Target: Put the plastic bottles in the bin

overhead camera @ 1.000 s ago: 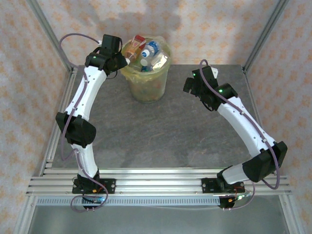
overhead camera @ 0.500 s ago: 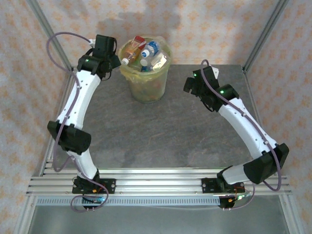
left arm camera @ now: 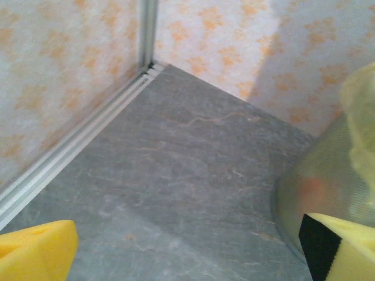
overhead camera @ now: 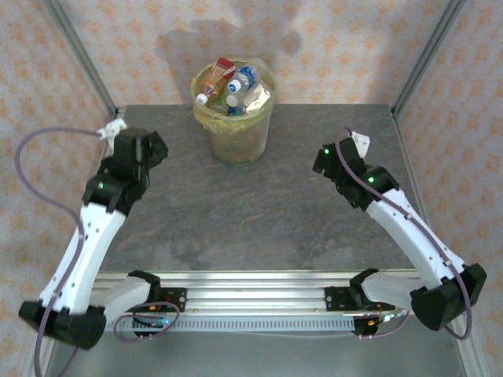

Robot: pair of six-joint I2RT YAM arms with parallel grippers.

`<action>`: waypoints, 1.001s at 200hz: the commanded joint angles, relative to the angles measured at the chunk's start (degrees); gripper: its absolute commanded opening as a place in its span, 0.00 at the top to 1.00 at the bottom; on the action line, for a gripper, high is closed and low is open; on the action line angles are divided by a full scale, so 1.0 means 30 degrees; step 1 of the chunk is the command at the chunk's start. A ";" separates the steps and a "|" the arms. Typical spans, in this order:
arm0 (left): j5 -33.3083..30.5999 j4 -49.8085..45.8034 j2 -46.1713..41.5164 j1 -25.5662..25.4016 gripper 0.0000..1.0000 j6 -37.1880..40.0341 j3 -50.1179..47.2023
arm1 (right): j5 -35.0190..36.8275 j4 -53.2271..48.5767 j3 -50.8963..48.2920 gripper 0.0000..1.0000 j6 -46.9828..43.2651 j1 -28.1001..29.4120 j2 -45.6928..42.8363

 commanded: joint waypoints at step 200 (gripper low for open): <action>-0.2002 2.3530 -0.1750 0.1219 0.00 0.8030 -1.9353 | 0.0948 2.3157 -1.4375 0.01 -0.8476 -0.4029 -0.0484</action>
